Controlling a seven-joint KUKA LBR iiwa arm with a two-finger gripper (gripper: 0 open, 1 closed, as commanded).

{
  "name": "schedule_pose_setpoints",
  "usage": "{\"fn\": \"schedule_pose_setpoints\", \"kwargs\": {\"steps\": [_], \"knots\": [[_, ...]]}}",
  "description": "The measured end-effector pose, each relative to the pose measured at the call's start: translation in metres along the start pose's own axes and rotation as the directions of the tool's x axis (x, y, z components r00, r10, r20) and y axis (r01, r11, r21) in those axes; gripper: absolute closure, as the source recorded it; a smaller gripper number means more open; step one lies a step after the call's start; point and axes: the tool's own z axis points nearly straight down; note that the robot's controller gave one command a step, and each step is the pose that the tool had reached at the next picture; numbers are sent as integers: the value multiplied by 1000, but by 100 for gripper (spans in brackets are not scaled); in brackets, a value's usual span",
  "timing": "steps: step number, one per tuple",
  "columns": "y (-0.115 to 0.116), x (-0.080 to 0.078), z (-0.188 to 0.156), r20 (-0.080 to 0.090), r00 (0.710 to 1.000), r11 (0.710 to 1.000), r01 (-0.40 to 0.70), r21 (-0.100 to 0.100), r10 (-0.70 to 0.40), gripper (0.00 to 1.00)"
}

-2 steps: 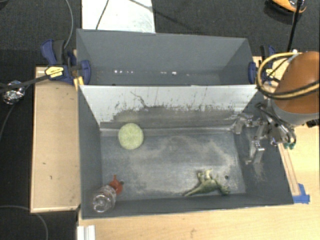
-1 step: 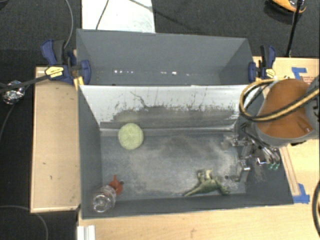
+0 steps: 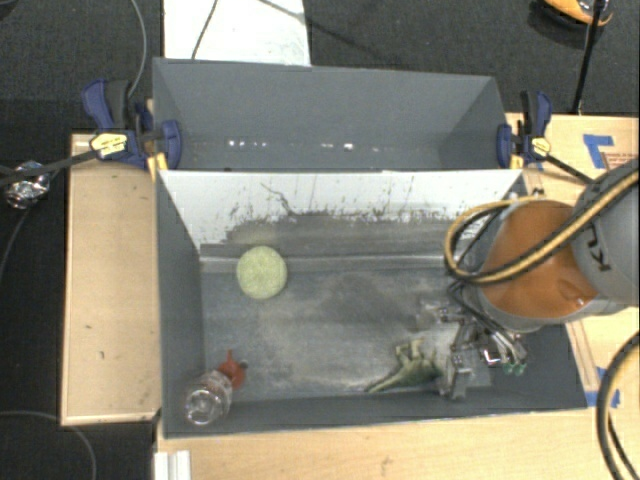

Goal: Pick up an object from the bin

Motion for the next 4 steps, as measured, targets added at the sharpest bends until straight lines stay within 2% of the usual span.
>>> {"fn": "schedule_pose_setpoints", "kwargs": {"steps": [1, 2, 3, 4], "knots": [[47, -1, 2, 6, 998, 998, 67, -1, -67, 100], [47, -1, 2, 6, 998, 998, 69, -1, -69, 100], [49, 0, -24, 2, 997, 997, 80, -1, -80, 100], [47, -1, -81, 0, 997, 997, 83, -2, -83, 100]]}}
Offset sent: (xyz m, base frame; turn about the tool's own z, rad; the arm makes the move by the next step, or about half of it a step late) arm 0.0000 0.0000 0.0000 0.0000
